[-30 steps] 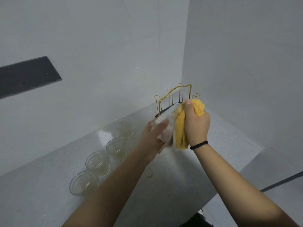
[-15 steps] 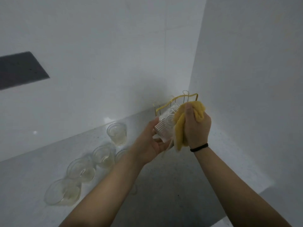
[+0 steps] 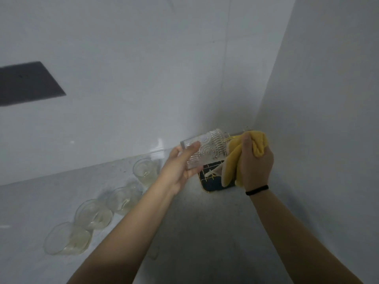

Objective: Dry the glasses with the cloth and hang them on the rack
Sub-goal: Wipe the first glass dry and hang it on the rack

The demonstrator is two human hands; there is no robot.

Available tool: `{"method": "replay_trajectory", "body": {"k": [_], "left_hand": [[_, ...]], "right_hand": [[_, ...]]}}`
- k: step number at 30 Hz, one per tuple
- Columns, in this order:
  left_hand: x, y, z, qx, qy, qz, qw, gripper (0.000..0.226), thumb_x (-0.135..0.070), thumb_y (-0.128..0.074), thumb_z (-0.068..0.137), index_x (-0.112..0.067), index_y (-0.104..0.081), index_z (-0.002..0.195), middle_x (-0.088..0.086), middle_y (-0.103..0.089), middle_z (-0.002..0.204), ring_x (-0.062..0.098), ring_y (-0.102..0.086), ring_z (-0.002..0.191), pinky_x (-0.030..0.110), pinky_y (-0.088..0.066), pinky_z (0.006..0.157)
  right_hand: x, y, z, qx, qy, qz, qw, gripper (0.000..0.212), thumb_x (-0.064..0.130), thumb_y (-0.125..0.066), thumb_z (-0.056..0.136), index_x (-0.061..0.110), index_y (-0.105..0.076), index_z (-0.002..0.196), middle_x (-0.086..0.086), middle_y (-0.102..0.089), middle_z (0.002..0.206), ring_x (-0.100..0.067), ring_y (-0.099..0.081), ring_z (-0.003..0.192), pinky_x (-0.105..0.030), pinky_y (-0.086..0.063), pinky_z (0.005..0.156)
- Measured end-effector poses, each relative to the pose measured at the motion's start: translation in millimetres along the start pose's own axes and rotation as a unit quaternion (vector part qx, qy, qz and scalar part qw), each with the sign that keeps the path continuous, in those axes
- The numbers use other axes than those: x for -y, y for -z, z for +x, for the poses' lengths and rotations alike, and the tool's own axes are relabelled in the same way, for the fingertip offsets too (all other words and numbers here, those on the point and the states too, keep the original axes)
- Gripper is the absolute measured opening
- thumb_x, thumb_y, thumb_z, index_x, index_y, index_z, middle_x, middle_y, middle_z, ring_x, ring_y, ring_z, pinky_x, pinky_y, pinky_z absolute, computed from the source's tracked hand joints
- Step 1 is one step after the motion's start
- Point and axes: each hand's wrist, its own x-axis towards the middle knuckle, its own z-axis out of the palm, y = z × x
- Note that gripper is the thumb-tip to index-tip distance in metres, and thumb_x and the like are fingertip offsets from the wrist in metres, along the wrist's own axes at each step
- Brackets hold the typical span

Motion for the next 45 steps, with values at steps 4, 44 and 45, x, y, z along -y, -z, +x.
{"method": "replay_trajectory", "body": {"k": [4, 44, 45], "left_hand": [[-29, -2, 28, -0.077, -0.087, 0.074, 0.990, 0.058, -0.030, -0.074, 0.085, -0.014, -0.042, 0.131, 0.006, -0.065, 0.115, 0.016, -0.065, 0.095, 0.025, -0.052, 0.070], [27, -8, 178, -0.057, -0.145, 0.470, 0.869, 0.017, -0.030, -0.068, 0.090, -0.035, -0.065, 0.106, 0.007, -0.055, 0.130, 0.027, -0.041, 0.128, 0.043, -0.039, 0.107], [29, -7, 180, -0.062, -0.146, 0.465, 0.871, 0.016, -0.030, -0.069, 0.089, -0.038, -0.064, 0.103, 0.007, -0.056, 0.128, 0.028, -0.043, 0.126, 0.045, -0.040, 0.107]], "right_hand": [[-10, -4, 20, 0.022, -0.032, 0.010, 0.999, 0.024, 0.024, -0.049, 0.096, 0.008, -0.050, 0.079, 0.004, -0.045, 0.059, -0.001, -0.048, 0.051, -0.003, -0.039, 0.049], [-53, -31, 41, 0.048, -0.131, 0.002, 0.990, 0.036, 0.025, -0.049, 0.096, 0.019, -0.043, 0.061, -0.001, -0.044, 0.055, -0.009, -0.045, 0.049, -0.007, -0.037, 0.042], [-54, -31, 40, 0.050, -0.139, 0.000, 0.989, 0.036, 0.026, -0.049, 0.096, 0.019, -0.042, 0.060, 0.000, -0.043, 0.055, -0.003, -0.046, 0.046, -0.006, -0.037, 0.042]]}}
